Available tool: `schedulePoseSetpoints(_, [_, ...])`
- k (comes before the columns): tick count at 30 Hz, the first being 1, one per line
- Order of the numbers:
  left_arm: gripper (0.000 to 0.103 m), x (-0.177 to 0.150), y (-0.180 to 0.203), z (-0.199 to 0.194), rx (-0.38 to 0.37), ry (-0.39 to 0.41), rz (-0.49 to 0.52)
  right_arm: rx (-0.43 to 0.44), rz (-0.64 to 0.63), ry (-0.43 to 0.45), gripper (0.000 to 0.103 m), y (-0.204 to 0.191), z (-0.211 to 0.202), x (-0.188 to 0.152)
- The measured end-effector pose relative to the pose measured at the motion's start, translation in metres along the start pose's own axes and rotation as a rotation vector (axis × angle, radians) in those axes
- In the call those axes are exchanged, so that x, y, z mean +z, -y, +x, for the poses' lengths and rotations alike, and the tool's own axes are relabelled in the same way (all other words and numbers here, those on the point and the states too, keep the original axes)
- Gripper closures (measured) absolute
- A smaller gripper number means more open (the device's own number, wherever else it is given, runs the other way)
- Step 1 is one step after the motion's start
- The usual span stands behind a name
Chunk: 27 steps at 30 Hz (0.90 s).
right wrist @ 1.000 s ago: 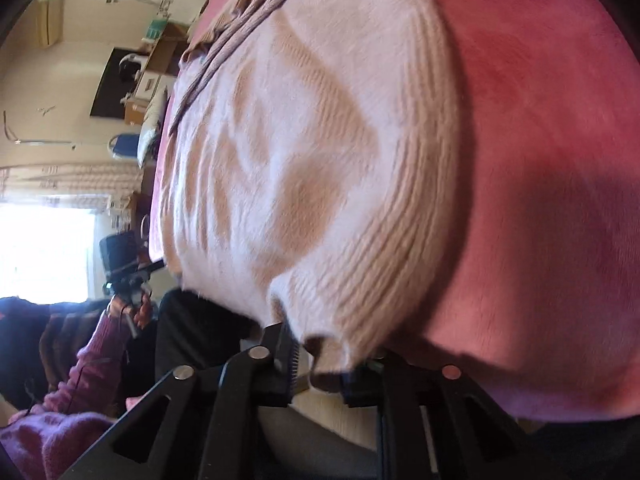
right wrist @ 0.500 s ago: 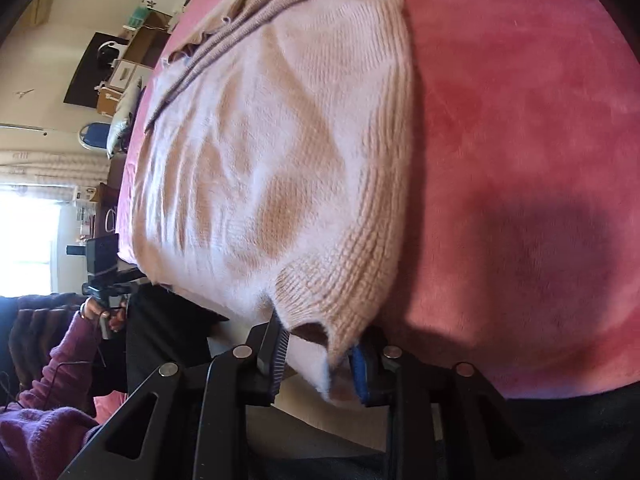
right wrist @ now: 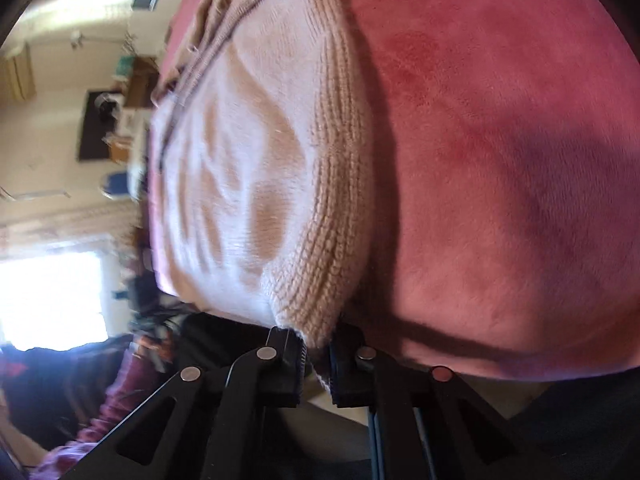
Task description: Fold clothes
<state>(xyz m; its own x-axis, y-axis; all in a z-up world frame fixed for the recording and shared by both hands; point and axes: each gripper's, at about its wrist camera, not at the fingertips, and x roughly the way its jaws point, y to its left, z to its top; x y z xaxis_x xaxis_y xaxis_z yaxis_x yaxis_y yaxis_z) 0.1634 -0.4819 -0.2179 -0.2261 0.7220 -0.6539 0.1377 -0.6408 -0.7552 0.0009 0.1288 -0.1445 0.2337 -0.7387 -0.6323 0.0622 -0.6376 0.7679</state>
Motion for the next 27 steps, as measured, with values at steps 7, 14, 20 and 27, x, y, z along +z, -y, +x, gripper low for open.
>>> schedulePoseSetpoints(7, [0.067,-0.005,0.011,0.003,-0.007,0.069,0.034,-0.011,0.024,-0.043,0.086,0.004,0.023,0.009])
schedulePoseSetpoints(14, [0.086,-0.006,0.025,0.008,0.147,0.056,0.076,-0.090,-0.036,-0.058,0.095,-0.012,0.031,0.010])
schedulePoseSetpoints(20, [0.092,-0.013,0.044,-0.010,0.097,0.113,0.070,-0.025,-0.051,-0.087,0.097,-0.035,0.037,0.015])
schedulePoseSetpoints(27, [0.092,0.032,0.061,-0.074,-0.142,0.303,0.019,0.252,-0.060,-0.055,0.097,-0.090,0.019,0.061])
